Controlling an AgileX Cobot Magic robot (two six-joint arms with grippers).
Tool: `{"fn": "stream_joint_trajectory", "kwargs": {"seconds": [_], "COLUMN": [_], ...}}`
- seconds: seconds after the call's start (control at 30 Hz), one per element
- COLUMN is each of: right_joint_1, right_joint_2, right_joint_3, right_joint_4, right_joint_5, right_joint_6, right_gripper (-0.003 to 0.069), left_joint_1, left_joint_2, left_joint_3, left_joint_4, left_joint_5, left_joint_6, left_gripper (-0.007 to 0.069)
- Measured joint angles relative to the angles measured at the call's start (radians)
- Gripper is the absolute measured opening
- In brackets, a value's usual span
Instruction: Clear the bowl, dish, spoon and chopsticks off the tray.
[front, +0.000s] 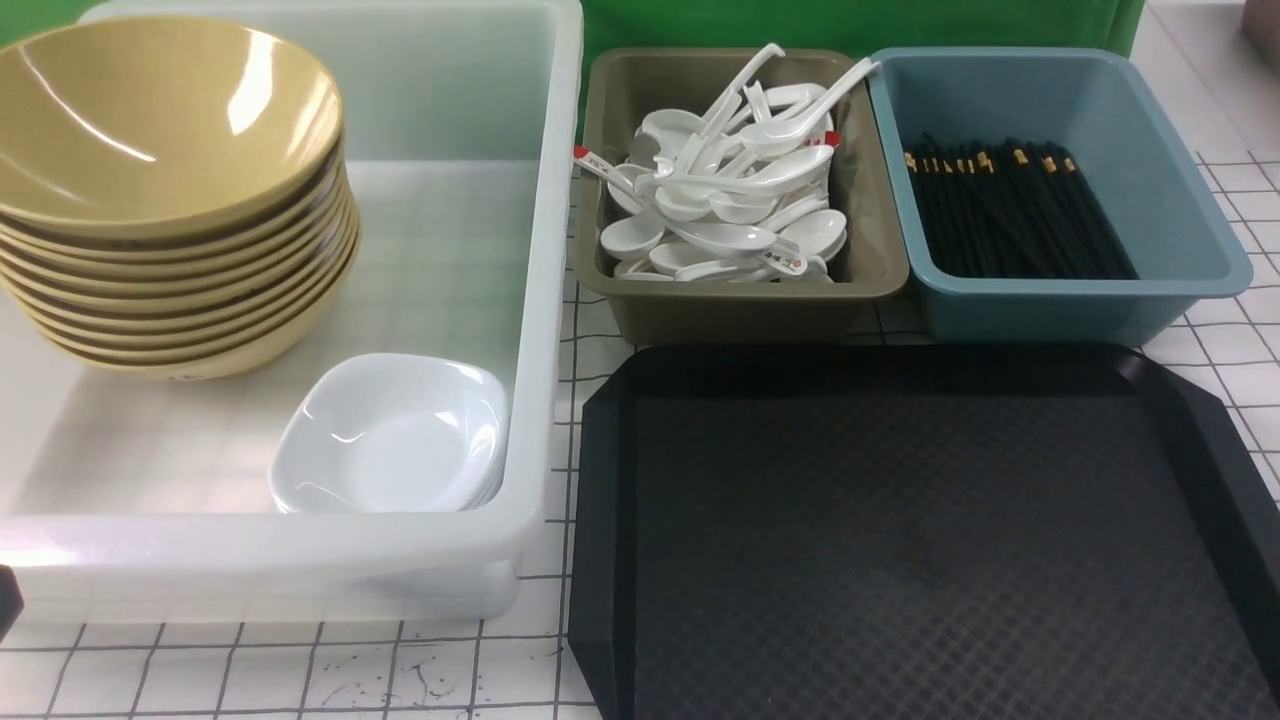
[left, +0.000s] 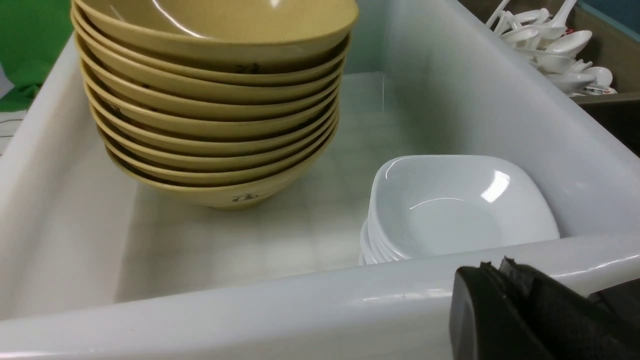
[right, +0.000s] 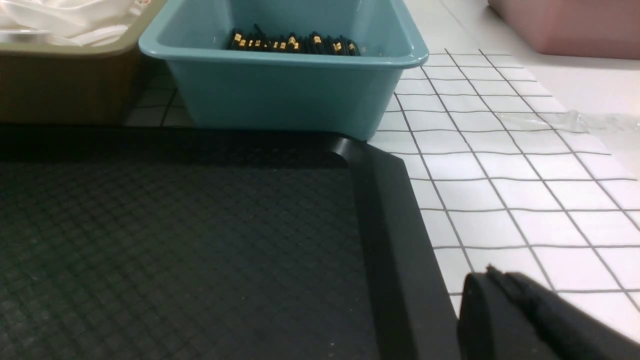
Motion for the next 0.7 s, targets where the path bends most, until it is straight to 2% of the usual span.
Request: {"fn": "stream_joint_trajectory", "kwargs": {"seconds": [0.1,0.2,0.23,0.27,0.37,0.53,0.7], "right_joint_1": [0.000,0.000,0.000,0.000,0.000,0.000,0.000], "right_joint_2": [0.000,-0.001,-0.001,-0.001,-0.001,-0.001,-0.001], "right_joint_3": [0.000,0.000,0.000,0.000,0.000,0.000,0.000], "right_joint_4": [0.000,0.000,0.000,0.000,0.000,0.000,0.000], "right_joint_5": [0.000,0.000,0.000,0.000,0.000,0.000,0.000], "right_joint_6": [0.000,0.000,0.000,0.000,0.000,0.000,0.000], "right_gripper": [0.0039,0.0041,0.0041,0.0043,0.0044,0.0048,0.0048], "left_joint_1": [0.003,0.054,0.054,0.095,0.152,0.221,0.230], "left_joint_2": [0.000,0.000,0.000,0.000,-0.015,-0.095,-0.108], "left_joint_3": [0.047,0.177,0.186,0.261,0.358,0.420,0.420], "left_joint_4": [0.015,0.018,0.018,0.011,0.000,-0.016,-0.031], "left_joint_5": [-0.083,-0.335,-0.352,-0.478,-0.577,-0.585,-0.482], "left_joint_6": [0.002,0.004,0.004,0.004,-0.010,-0.049,-0.050], "left_gripper": [-0.0013,-0.0013,-0.0013,-0.0013,-0.0013,-0.0013,-0.0013]}}
